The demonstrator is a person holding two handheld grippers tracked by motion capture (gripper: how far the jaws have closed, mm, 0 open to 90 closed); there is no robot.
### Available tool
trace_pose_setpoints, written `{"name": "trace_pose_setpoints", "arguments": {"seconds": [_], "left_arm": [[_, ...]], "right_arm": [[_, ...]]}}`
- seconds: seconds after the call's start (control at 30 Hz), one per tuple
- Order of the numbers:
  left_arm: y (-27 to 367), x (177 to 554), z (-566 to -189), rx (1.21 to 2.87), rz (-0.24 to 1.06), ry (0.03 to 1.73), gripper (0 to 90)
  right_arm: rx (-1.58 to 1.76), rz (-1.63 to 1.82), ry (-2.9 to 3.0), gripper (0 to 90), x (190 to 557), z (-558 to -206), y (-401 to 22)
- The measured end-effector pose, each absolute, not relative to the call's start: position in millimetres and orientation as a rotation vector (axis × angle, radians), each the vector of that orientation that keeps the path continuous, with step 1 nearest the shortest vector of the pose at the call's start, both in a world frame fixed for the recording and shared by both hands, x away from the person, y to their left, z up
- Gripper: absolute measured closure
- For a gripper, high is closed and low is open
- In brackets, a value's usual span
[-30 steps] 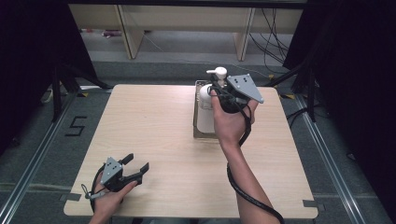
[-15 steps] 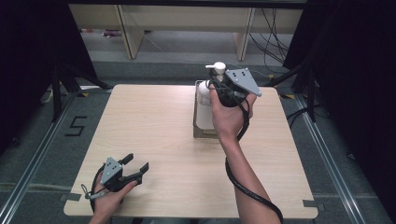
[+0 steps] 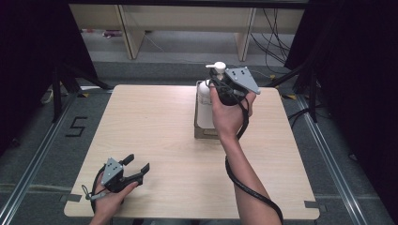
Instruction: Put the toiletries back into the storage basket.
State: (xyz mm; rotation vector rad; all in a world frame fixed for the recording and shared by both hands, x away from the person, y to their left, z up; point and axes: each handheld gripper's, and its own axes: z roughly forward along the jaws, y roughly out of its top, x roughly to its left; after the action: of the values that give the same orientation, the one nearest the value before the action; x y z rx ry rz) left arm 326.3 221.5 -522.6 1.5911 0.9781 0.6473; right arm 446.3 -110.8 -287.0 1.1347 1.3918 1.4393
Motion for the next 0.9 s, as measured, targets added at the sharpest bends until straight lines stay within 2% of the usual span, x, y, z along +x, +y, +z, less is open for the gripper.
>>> {"name": "trace_pose_setpoints", "arguments": {"seconds": [0.9], "left_arm": [[221.3,327.2,-523.2,1.587,0.65,0.954,24.3]], "right_arm": [[1.164,1.414,1.4,60.3,462.6,-288.8,-108.9]]}}
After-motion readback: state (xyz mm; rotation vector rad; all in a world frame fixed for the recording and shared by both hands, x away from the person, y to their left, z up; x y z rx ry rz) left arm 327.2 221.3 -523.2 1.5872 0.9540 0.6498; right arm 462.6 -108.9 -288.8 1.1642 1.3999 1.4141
